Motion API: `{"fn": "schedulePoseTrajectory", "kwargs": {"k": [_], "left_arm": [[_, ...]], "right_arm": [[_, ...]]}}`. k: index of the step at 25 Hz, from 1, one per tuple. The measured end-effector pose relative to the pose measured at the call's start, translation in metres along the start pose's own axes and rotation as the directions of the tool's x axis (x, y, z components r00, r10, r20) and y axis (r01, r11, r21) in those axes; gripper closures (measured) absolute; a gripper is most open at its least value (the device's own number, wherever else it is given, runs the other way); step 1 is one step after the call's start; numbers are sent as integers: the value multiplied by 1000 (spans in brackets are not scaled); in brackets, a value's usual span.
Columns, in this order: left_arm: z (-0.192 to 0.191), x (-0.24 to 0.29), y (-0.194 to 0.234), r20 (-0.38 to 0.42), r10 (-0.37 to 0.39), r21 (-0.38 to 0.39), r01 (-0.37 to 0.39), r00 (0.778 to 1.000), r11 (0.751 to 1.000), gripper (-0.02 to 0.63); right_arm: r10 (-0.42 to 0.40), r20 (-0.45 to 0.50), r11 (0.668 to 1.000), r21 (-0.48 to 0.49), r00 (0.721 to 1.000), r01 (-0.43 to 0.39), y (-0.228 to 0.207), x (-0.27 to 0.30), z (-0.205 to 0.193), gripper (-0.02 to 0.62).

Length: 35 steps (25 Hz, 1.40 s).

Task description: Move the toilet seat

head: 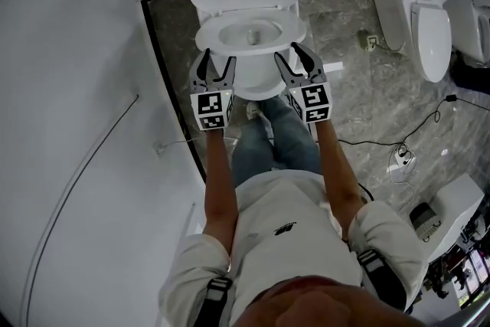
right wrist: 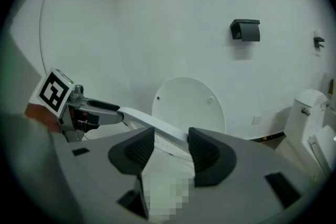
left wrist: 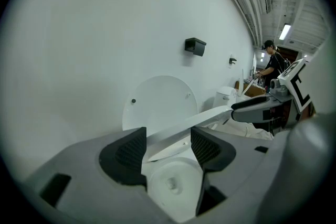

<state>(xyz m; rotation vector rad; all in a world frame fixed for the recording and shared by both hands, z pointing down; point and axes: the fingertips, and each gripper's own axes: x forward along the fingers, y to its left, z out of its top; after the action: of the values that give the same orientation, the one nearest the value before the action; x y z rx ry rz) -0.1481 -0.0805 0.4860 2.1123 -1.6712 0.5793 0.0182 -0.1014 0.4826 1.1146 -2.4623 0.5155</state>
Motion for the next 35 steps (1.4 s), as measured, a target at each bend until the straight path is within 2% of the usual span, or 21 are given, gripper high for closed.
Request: {"fn": "schedulePoseTrajectory", "kwargs": {"k": [14, 35], "left_arm": [[27, 17, 14, 51, 39, -14, -39, 998, 999, 331], [56, 43, 29, 72, 79, -29, -77, 994, 997, 333]], "right_arm": [[15, 20, 999, -29, 1000, -15, -14, 15, 25, 394], [38, 46, 998, -56, 998, -36, -33, 39, 54, 402]]}}
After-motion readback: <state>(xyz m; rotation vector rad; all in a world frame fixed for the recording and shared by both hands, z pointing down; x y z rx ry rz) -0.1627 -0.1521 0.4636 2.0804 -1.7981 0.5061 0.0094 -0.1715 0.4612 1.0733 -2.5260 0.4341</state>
